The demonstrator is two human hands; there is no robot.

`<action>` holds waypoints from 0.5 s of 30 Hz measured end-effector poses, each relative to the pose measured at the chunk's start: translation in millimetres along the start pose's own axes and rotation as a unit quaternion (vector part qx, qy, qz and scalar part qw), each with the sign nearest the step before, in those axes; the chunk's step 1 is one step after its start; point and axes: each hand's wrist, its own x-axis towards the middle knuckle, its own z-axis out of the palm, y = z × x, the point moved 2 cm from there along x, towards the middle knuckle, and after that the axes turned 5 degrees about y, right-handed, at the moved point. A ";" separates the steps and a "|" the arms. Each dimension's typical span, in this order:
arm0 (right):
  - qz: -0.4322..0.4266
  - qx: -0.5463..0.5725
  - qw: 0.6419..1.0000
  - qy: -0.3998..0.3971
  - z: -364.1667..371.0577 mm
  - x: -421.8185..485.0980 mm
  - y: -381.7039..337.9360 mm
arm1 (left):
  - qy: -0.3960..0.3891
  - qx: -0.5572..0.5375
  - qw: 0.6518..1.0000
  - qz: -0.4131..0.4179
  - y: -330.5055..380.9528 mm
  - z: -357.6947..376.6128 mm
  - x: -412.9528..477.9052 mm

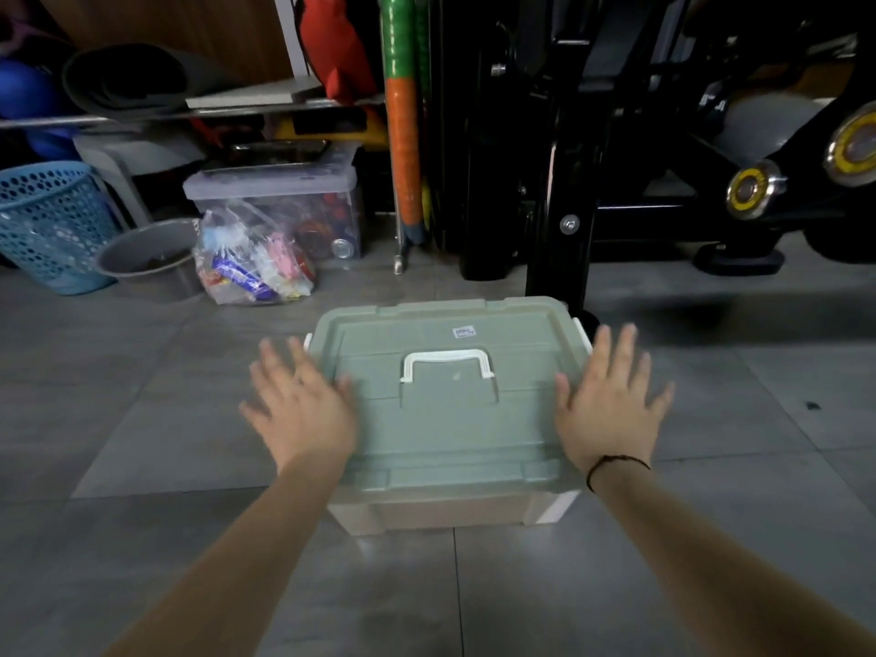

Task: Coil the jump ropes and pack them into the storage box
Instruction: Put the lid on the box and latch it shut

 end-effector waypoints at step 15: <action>-0.156 -0.035 0.951 -0.265 21.0 -26.2 -66.4 | -0.246 0.037 0.949 0.194 49.6 12.5 -46.9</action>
